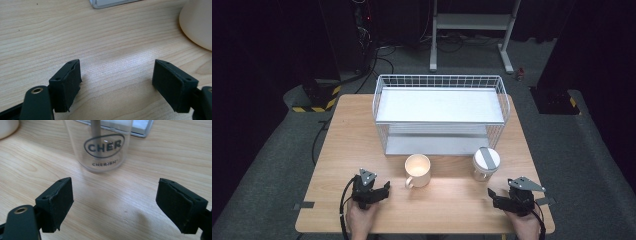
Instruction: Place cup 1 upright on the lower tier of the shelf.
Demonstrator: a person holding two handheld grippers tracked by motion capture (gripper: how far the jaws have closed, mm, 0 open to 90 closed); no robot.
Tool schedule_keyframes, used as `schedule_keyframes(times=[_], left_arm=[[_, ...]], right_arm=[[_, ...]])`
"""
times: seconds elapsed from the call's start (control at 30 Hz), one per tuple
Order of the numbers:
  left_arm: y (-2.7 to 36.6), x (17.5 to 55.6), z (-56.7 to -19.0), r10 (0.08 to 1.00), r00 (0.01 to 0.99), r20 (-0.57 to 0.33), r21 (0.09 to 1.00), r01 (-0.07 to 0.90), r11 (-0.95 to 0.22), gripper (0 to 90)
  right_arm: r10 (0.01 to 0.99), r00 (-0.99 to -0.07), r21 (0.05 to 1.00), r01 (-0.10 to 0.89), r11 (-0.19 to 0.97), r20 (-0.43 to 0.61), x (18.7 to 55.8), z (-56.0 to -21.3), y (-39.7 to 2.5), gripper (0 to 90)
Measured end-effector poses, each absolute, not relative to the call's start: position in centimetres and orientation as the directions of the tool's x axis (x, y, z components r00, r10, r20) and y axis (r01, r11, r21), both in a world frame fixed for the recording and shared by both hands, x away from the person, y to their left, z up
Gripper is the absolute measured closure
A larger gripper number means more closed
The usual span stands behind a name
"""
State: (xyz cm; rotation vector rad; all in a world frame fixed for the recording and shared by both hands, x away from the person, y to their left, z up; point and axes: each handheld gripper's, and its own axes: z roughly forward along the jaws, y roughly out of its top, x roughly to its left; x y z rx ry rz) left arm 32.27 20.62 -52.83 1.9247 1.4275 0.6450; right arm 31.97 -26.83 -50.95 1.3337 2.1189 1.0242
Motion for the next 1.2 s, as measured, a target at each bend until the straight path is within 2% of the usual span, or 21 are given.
schedule_keyframes(times=[0.67, 1.2], left_arm=[[20.6, 32.3, -52.8, 0.958, 0.287, 0.009, 0.744, 0.638, -0.198, 23.2], [20.6, 32.3, -52.8, 0.958, 0.287, 0.009, 0.744, 0.639, -0.198, 23.3]], right_arm=[[0.873, -0.488, 0.795, 0.536, 0.284, 0.017, 34.0, -50.0, -24.5, 14.0], [0.881, -0.473, 0.798, 0.532, 0.284, 0.003, 36.1, -49.7, -23.5, 14.0]])
